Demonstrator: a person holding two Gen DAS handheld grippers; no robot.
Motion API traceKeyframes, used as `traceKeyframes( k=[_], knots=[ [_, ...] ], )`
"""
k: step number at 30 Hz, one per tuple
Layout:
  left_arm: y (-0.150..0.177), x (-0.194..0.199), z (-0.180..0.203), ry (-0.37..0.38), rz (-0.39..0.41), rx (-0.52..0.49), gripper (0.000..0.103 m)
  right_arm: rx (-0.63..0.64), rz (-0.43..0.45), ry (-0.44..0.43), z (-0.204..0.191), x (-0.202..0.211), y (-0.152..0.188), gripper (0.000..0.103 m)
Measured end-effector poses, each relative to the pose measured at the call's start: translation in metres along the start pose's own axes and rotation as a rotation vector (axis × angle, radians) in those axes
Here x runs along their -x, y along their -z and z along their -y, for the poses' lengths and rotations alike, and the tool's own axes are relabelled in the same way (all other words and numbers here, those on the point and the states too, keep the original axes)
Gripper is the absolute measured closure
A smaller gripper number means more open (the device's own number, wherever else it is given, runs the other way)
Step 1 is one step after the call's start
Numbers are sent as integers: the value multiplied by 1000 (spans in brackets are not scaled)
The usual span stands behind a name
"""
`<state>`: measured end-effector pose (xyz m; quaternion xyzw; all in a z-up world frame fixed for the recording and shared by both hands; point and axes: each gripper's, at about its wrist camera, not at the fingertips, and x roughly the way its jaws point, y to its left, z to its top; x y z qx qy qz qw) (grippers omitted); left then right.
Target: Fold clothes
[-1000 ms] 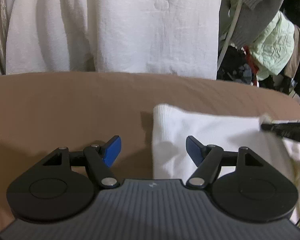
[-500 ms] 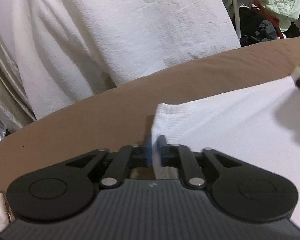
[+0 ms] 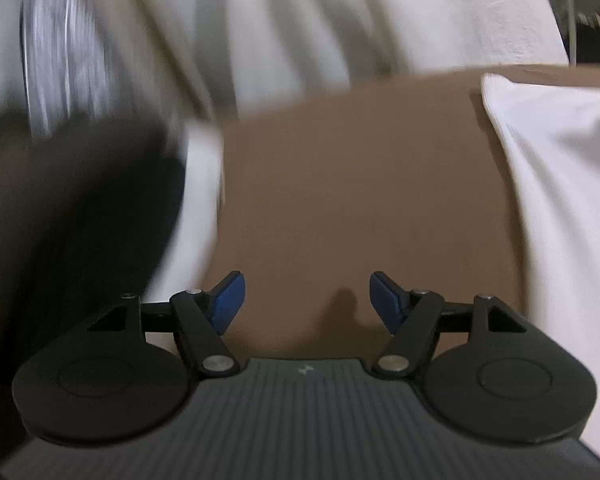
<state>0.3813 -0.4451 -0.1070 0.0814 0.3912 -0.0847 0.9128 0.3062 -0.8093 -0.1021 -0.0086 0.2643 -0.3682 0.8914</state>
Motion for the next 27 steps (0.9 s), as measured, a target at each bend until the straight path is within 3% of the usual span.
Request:
traceKeyframes(
  k=[3, 5, 8, 10, 14, 18, 20, 21, 27],
  knots=[
    [26, 34, -28, -68, -13, 57, 31, 16, 14, -171, 6, 63, 21, 20],
    [43, 57, -46, -113, -22, 96, 19, 17, -33, -275, 8, 99, 37, 20],
    [68, 91, -73, -173, -34, 149, 19, -1, -92, -460, 5, 153, 66, 20],
    [80, 107, -82, -150, -37, 152, 19, -16, -117, -545, -7, 181, 88, 20],
    [102, 138, -100, -105, -43, 157, 5, -2, -192, -723, -46, 221, 119, 20],
    [131, 160, -126, -62, -62, 196, 9, 27, -205, -820, -88, 265, 137, 20],
    [144, 158, -152, -55, -83, 285, 25, 30, -204, -862, -103, 289, 143, 20],
    [151, 158, -166, -51, -93, 330, 27, 44, -201, -878, -110, 300, 147, 20],
    [192, 153, -244, -27, -154, 599, 26, 124, -217, -916, -144, 360, 177, 20]
  ],
)
